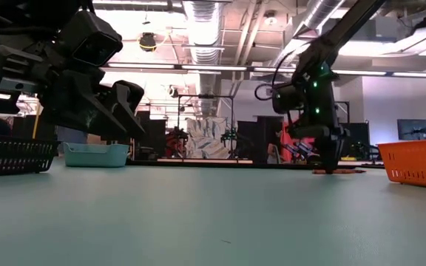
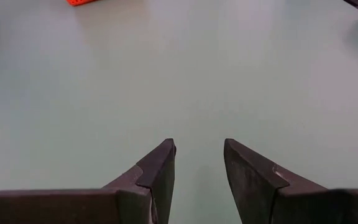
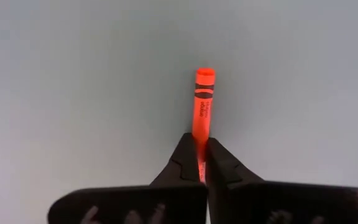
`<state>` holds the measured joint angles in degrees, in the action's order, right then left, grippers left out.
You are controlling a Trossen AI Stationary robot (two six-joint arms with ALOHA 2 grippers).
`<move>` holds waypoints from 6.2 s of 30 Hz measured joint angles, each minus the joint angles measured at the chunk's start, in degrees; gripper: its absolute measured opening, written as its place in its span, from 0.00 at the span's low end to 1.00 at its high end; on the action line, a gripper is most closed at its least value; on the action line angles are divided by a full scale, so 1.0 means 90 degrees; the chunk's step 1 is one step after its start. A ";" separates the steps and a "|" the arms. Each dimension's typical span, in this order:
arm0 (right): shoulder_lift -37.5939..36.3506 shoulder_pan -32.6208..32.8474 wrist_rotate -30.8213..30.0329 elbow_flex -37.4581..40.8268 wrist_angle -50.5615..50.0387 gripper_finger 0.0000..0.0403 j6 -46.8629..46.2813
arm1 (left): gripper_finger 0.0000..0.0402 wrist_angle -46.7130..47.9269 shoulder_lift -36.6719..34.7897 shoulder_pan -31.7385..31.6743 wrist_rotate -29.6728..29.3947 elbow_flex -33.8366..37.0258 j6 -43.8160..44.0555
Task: Sort crayons
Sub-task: Put the orange crayon into the orange bin, then put the purple crayon into the black bin
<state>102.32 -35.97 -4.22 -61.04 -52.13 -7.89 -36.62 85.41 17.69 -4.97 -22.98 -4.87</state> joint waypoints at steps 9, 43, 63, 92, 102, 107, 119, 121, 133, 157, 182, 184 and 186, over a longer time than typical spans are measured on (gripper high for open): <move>-0.0901 0.1370 -0.0027 0.0003 -0.0234 0.00 -0.0802 | 0.32 0.0000 0.0000 0.0000 0.0023 0.0000 -0.0044; -0.2380 0.6730 -0.1028 0.0069 -0.2763 0.00 -0.7901 | 0.32 -0.0041 0.0000 0.0000 0.0039 0.0000 -0.0169; -0.1561 0.7247 -0.0554 0.0069 -0.2781 0.07 -0.8810 | 0.32 -0.0041 0.0000 0.0000 0.0034 0.0000 -0.0136; -0.1357 0.6962 -0.1434 0.0069 -0.2276 0.37 -0.8501 | 0.32 -0.0012 0.0000 0.0002 0.0036 0.0000 -0.0050; -0.1644 0.4632 -0.2090 0.0066 -0.0922 0.37 -0.5214 | 0.32 -0.0012 0.0000 0.0002 0.0036 0.0000 -0.0045; -0.1770 0.2945 -0.1828 0.0064 -0.0343 0.37 -0.3294 | 0.32 0.0007 0.0000 0.0002 0.0035 0.0000 0.0003; -0.1758 -0.0548 -0.1097 0.0064 -0.0580 0.37 -0.0433 | 0.32 0.0272 0.0000 0.0002 0.0000 0.0000 0.0115; -0.1758 -0.0965 -0.0940 0.0064 -0.0562 0.37 -0.0146 | 0.32 0.0272 0.0000 0.0001 -0.0002 0.0000 0.0122; -0.1158 -0.2284 -0.0200 0.0033 0.0081 0.37 0.0448 | 0.32 0.0226 0.0000 -0.0005 -0.0213 0.0000 0.0220; 0.1335 -0.2701 -0.0516 -0.1830 -0.1042 0.37 0.1384 | 0.32 0.0318 0.0000 -0.0134 -0.0242 0.0004 0.0128; 0.1229 -0.2051 0.0317 -0.2248 -0.1735 0.00 0.1502 | 0.32 -0.0154 0.0000 -0.0231 -0.0203 0.0005 -0.0028; 0.0942 -0.1845 0.0368 -0.2246 -0.1782 0.00 0.1480 | 0.32 -0.0430 0.0000 -0.0302 -0.0213 0.0005 -0.0097; 0.0598 -0.1581 0.0417 -0.2238 -0.1786 0.00 0.1422 | 0.32 -0.0756 0.0000 -0.0396 -0.0211 0.0005 -0.0213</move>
<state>107.70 -50.20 -0.47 -81.19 -68.21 4.91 -43.42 85.41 14.13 -6.87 -22.94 -6.78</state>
